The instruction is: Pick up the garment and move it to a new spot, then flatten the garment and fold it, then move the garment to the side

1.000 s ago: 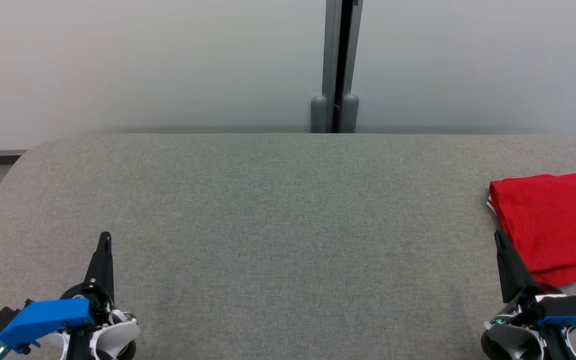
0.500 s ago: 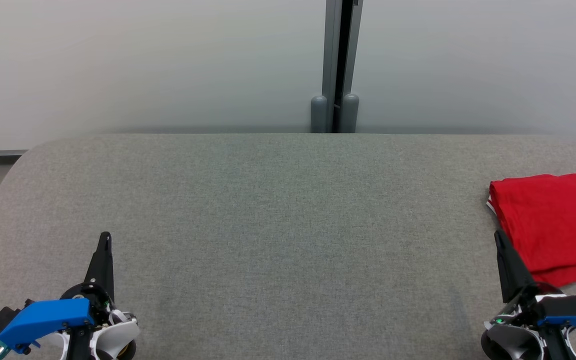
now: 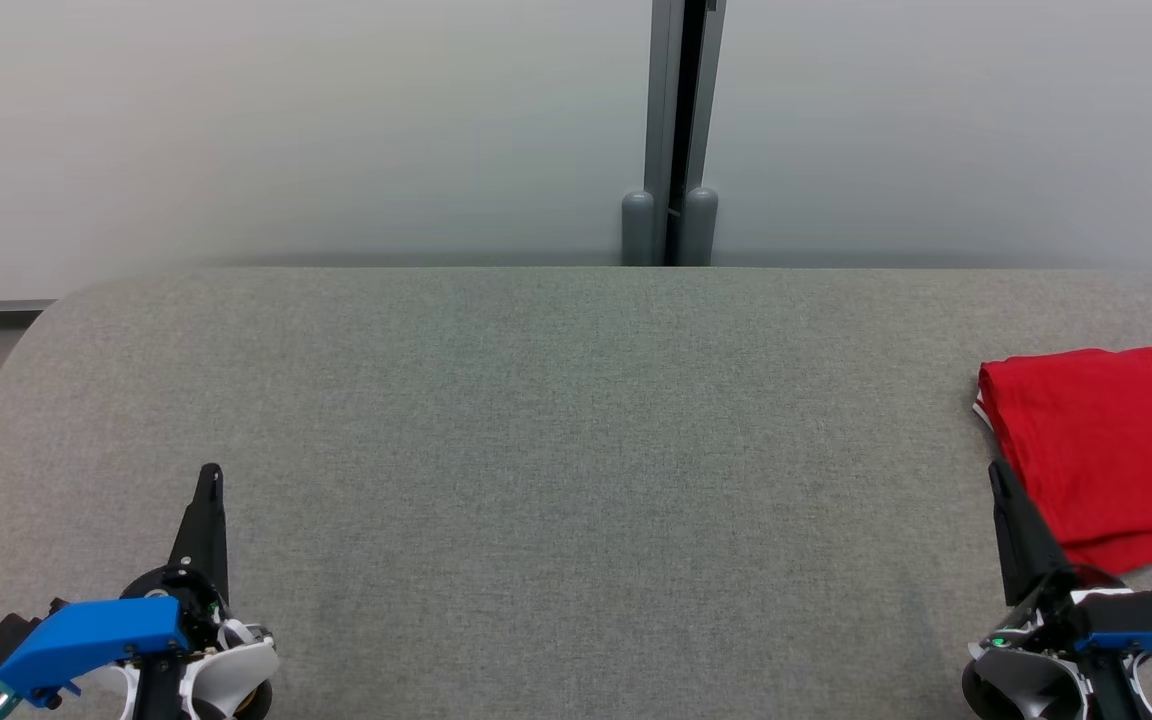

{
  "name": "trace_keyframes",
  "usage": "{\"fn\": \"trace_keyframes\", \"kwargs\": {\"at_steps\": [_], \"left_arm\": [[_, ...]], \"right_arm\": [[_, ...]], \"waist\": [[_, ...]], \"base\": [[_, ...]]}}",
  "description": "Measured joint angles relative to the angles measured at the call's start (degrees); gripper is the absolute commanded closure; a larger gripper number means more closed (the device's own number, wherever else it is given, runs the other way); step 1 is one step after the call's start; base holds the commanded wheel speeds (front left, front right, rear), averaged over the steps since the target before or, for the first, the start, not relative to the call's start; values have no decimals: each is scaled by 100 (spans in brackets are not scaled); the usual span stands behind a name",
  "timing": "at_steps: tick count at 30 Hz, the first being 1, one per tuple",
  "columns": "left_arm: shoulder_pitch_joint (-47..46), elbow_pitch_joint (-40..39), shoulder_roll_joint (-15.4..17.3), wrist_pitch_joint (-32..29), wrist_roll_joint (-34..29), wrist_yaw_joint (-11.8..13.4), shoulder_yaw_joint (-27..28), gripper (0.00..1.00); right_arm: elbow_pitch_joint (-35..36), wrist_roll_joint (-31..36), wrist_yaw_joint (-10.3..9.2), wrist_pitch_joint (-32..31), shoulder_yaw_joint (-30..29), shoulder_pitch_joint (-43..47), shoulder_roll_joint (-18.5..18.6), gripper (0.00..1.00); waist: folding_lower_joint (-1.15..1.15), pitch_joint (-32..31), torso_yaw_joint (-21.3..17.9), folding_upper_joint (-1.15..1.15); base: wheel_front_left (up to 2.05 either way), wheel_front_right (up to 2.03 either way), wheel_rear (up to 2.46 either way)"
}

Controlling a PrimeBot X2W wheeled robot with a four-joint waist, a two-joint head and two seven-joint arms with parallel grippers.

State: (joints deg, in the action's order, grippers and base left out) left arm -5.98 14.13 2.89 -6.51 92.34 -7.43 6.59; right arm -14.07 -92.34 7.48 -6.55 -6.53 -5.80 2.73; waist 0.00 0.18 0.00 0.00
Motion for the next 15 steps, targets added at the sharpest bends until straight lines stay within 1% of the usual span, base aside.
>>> {"fn": "trace_keyframes", "kwargs": {"at_steps": [15], "left_arm": [[0, 0, 0, 0, 1, 0, 0, 100]], "right_arm": [[1, 0, 0, 0, 0, -1, 0, 100]], "waist": [[-1, 0, 0, 0]], "base": [[0, 0, 0]]}}
